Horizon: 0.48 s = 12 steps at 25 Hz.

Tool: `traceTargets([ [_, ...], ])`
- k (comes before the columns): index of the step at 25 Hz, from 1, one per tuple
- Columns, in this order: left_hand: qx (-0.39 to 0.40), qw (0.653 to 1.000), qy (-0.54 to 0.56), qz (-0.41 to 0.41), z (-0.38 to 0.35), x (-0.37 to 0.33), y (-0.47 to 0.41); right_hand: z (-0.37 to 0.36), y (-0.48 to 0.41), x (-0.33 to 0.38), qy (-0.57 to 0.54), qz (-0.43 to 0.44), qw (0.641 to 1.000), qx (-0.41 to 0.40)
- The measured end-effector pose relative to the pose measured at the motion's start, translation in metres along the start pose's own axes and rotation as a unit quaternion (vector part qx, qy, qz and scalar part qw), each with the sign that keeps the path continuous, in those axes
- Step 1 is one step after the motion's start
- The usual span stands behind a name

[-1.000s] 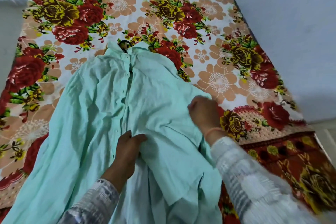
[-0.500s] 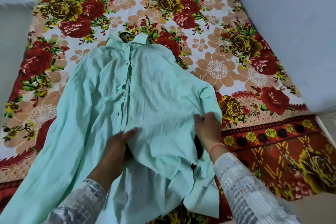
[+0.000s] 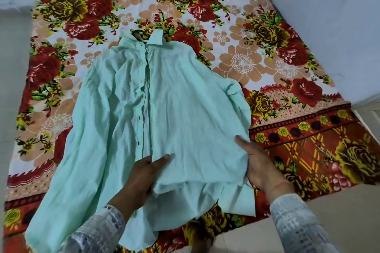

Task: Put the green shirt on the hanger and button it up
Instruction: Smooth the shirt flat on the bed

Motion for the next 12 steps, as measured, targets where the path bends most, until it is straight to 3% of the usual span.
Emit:
traceTargets([
  [3, 0.026, 0.993, -0.112, -0.002, 0.011, 0.009, 0.002, 0.006, 0.003, -0.009, 0.277, -0.049, 0.959, -0.006],
  [5, 0.009, 0.979, -0.2, -0.03, 0.022, 0.015, 0.001, 0.029, 0.002, 0.001, 0.388, 0.014, 0.917, -0.093],
  [7, 0.019, 0.969, -0.244, -0.028, 0.028, 0.021, 0.005, 0.05, 0.011, 0.011, 0.417, 0.06, 0.897, -0.132],
  [10, 0.118, 0.953, -0.279, 0.03, 0.025, 0.028, 0.02, 0.049, 0.037, 0.002, 0.395, -0.069, 0.916, 0.021],
  [12, 0.165, 0.951, -0.259, 0.033, 0.022, 0.028, 0.029, 0.047, 0.047, -0.005, 0.334, -0.077, 0.937, 0.068],
])
Point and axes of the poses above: each hand's wrist, its own y-axis away from the middle knuckle, its own z-axis out of the back of the hand, x = y × z, the point moved 3 cm from there along -y, towards the middle knuckle, and after that the axes turned 1 degree about -z, right-handed, at the moved point
